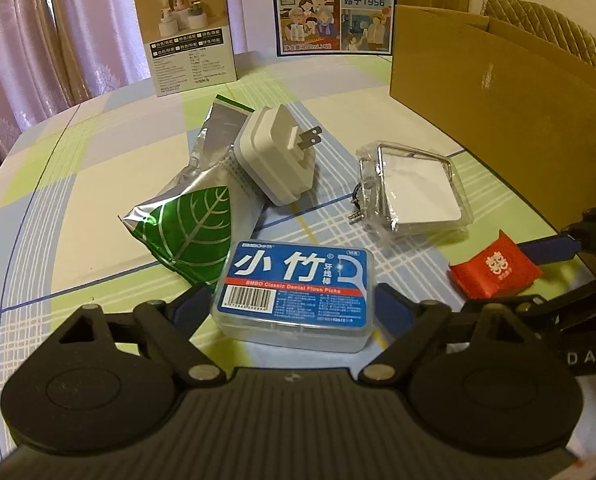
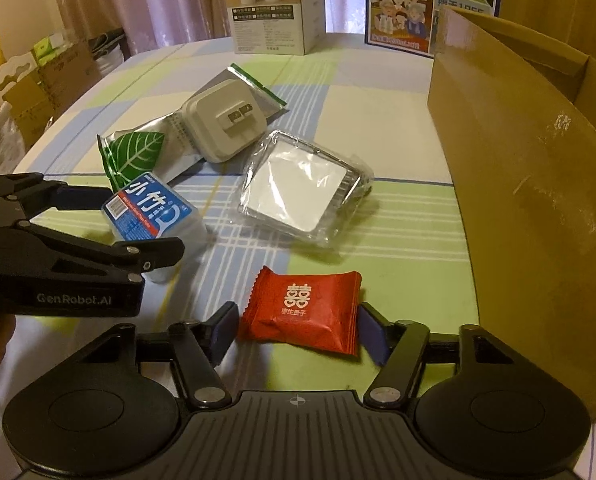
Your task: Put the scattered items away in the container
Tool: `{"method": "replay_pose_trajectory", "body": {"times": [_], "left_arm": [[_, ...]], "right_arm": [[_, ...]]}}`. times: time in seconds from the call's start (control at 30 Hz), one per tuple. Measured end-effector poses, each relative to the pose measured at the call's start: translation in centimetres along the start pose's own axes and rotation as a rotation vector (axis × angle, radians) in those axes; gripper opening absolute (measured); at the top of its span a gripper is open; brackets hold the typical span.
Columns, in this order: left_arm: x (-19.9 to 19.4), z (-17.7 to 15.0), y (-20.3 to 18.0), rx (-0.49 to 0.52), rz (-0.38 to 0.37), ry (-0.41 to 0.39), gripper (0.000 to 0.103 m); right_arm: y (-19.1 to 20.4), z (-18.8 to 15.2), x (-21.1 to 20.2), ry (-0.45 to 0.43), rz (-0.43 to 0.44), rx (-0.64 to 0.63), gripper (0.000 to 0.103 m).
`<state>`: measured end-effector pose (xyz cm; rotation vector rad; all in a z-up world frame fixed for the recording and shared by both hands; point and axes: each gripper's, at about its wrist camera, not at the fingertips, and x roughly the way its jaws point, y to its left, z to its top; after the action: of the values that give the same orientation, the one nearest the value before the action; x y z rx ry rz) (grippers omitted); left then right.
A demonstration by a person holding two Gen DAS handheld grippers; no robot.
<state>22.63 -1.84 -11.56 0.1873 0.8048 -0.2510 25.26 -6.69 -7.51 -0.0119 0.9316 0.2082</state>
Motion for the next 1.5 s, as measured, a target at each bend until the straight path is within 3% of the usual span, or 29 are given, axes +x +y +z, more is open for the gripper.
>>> {"method": "replay_pose_trajectory", "body": {"times": [0.07, 0.23, 0.33, 0.4, 0.63, 0.73, 0.8, 0.9, 1.5], "left_arm": [[-0.2, 0.0, -0.1, 0.009, 0.005, 0.006, 0.085], [-1.6, -0.7, -0.4, 0.016, 0.047, 0.052, 0.085], [-2.5, -1.4, -0.2, -0.016, 0.077, 0.087, 0.085], [-2.6, -1.4, 0.0, -0.025, 0.092, 0.093, 0.086], [-2.0, -2.1, 0.6, -0.014, 0.088, 0.102, 0.088], [-1.9, -2.1, 0.7, -0.017, 0.08, 0.096, 0.088], [-1.9, -2.1, 0.7, -0.017, 0.081, 0.084, 0.088], [-2.1, -1.9, 0.7, -0.013, 0.081, 0.06, 0.088], [-1.6, -1.9, 0.4, 0.024, 0.069, 0.042, 0.084]], "right_arm": [[0.0, 0.0, 0.0, -0.003, 0.0, 0.003, 0.053], [-0.1, 0.0, -0.1, -0.005, 0.008, 0.007, 0.053], [0.2, -0.1, -0.1, -0.013, -0.003, -0.015, 0.062], [0.6, -0.2, 0.0, -0.021, -0.017, -0.044, 0.074], [1.3, -0.2, 1.0, -0.023, -0.048, -0.09, 0.075], [1.1, -0.2, 1.0, -0.022, -0.05, -0.069, 0.069], [1.0, -0.1, 0.8, -0.026, -0.045, -0.061, 0.052], [1.1, 0.0, 0.7, -0.026, -0.042, -0.064, 0.046], [0.5, 0.7, -0.1, -0.072, -0.004, 0.004, 0.044]]}}
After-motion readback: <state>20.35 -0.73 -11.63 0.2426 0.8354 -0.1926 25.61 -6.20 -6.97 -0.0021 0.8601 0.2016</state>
